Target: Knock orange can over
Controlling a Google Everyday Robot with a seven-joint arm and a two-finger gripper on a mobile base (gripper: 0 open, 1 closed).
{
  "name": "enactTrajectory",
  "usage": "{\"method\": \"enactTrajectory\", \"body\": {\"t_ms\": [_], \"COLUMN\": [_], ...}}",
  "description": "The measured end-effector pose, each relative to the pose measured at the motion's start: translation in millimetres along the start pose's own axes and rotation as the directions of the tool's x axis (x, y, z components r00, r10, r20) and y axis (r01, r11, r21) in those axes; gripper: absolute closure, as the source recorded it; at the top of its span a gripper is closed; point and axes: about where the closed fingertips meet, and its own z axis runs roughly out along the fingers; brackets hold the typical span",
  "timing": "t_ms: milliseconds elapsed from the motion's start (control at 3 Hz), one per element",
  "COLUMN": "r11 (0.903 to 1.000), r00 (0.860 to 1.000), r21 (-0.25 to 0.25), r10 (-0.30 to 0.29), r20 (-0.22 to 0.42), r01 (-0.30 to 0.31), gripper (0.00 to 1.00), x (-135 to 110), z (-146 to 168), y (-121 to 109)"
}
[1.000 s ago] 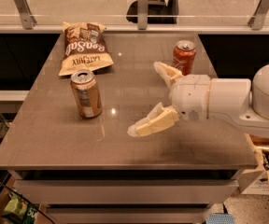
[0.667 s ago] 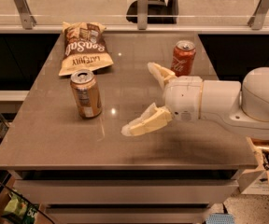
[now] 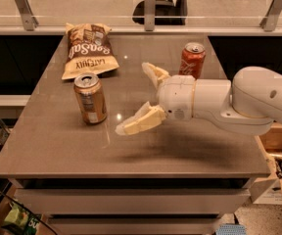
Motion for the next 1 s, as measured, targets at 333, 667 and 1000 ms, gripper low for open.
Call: {"method": "enactTrajectory", "body": {"t_ms": [333, 667, 1000], "r11": [0.9993, 0.9971, 0.9933], "r00": [1.000, 0.999, 0.998], "r21": [-0.029, -0.060, -0.096], "r10": [0.023, 0.049, 0.066], "r20": [0.010, 0.013, 0.014], "r01": [-0.023, -0.048, -0.064], "gripper": [0.00, 0.00, 0.00], "x": [4.9, 11.8, 15.0], "z": [18.1, 35.4, 53.3], "y": [-4.2, -8.2, -10.6]}}
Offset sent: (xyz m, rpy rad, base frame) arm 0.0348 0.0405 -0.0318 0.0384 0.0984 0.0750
